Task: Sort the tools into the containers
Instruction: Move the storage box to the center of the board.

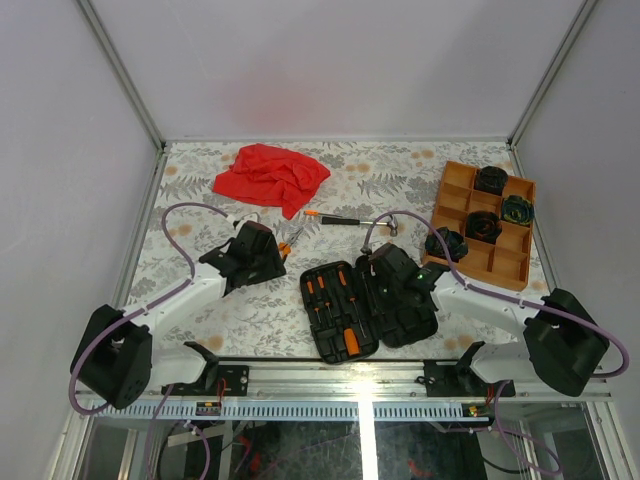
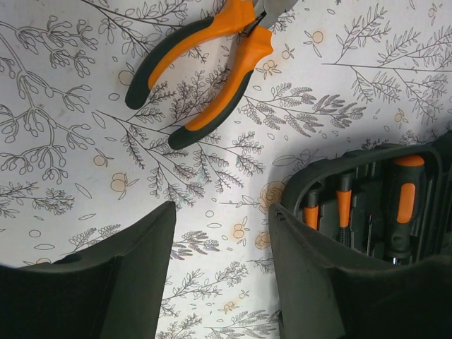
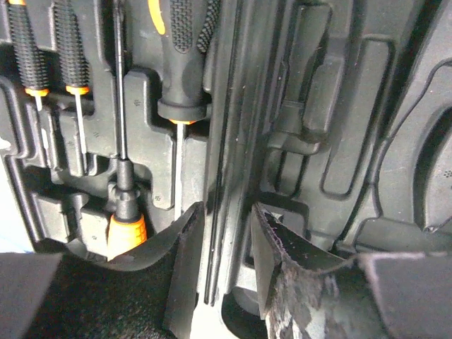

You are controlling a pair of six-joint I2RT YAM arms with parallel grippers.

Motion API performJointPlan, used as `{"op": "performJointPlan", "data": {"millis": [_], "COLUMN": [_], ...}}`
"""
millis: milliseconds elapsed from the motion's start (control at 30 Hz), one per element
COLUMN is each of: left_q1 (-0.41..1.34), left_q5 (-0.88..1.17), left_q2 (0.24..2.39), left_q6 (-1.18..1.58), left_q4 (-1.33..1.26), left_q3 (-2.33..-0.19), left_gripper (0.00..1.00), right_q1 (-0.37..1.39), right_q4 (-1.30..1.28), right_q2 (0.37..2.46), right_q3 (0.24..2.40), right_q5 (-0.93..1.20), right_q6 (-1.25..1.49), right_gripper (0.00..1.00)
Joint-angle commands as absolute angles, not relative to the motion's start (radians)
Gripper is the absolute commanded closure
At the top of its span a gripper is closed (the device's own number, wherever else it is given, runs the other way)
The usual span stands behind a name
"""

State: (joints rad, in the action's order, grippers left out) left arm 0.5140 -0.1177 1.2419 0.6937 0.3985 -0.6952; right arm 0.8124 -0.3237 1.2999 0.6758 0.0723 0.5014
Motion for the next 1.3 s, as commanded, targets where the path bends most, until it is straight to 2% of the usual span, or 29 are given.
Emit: {"op": "performJointPlan", "data": {"millis": [0, 400, 467, 667, 900, 1133, 1267], "left_q1": [0.506, 0.505, 0.504, 0.505, 0.505, 0.505, 0.505], "left_q5": [-0.173, -0.204, -0.208, -0.207, -0.209, -0.223, -0.236], "left_q2": [1.225, 1.219, 1.225, 1.253, 1.236, 1.055, 0.936], "left_q6": [0.684, 0.675, 0.676, 0.672, 0.672, 0.674, 0.652], "left_q4": [0.414, 0.452, 0.454, 0.457, 0.456, 0.411, 0.409], "left_q3": [-0.715, -0.772, -0.781, -0.799, -0.814, -0.801, -0.807], "left_gripper": [0.45, 0.35, 0.35, 0.35, 0.35, 0.35, 0.33], "right_q1": [0.805, 0.807, 0.806, 0.806, 0.806, 0.807, 0.796], "right_q4": [-0.312, -0.155, -0.140, -0.135, -0.219, -0.204, -0.266], "right_q2": [1.333, 1.472, 1.471, 1.333, 1.145, 1.038, 1.065], "right_q3": [0.691, 0.749, 0.758, 0.777, 0.751, 0.698, 0.750], "right_q5": [0.052, 0.132, 0.124, 0.030, -0.201, -0.402, -0.438], "right_q6": [0.529, 0.677, 0.682, 0.607, 0.471, 0.418, 0.386], "right_gripper": [0.62, 0.76, 0.74, 0.59, 0.52, 0.50, 0.45]}}
